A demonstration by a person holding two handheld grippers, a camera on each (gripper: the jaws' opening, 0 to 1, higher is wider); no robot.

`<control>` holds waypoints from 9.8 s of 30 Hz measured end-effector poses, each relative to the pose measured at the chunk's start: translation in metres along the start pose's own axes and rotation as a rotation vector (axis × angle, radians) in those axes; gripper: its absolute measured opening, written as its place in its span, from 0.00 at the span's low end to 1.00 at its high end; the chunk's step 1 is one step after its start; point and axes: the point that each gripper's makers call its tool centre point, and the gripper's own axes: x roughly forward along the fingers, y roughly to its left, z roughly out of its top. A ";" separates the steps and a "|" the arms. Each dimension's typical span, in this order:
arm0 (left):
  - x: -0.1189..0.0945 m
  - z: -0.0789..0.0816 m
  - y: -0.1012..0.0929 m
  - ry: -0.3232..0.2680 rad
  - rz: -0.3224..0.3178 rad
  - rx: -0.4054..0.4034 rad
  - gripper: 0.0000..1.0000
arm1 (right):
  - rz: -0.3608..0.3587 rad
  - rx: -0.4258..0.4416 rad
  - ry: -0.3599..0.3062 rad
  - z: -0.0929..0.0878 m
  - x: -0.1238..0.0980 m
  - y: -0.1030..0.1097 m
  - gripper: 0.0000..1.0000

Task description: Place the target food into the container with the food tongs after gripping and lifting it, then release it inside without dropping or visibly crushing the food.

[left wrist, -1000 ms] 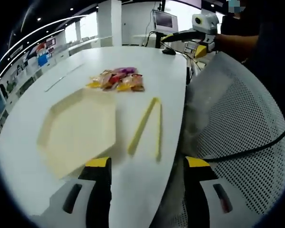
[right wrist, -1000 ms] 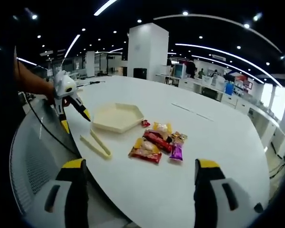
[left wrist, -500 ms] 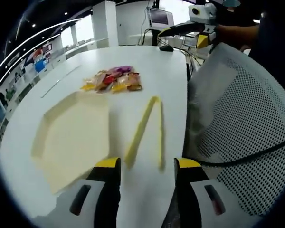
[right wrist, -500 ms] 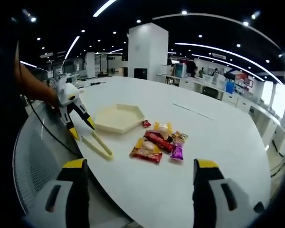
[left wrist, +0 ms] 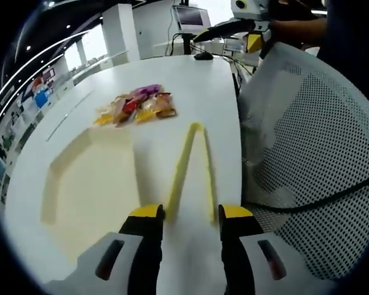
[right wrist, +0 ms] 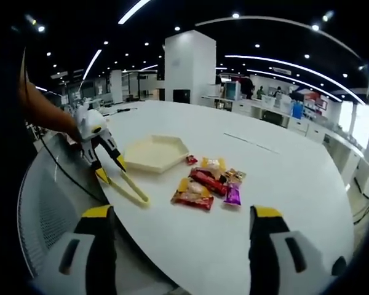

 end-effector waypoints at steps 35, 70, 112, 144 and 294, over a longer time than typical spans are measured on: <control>0.003 0.011 0.017 0.008 0.045 0.094 0.04 | 0.003 0.003 -0.001 0.001 0.005 0.000 0.89; -0.097 0.137 0.047 -0.437 0.039 -0.018 0.00 | 0.072 0.038 -0.171 0.088 -0.009 -0.011 0.83; -0.245 0.263 0.021 -0.993 -0.164 -0.096 0.00 | 0.591 0.076 -0.480 0.250 -0.013 0.073 0.36; -0.263 0.280 0.013 -1.222 -0.316 -0.237 0.00 | 0.697 0.132 -0.641 0.302 -0.027 0.103 0.24; -0.236 0.281 -0.004 -1.041 -0.308 -0.235 0.18 | 0.657 -0.001 -0.473 0.277 -0.030 0.116 0.24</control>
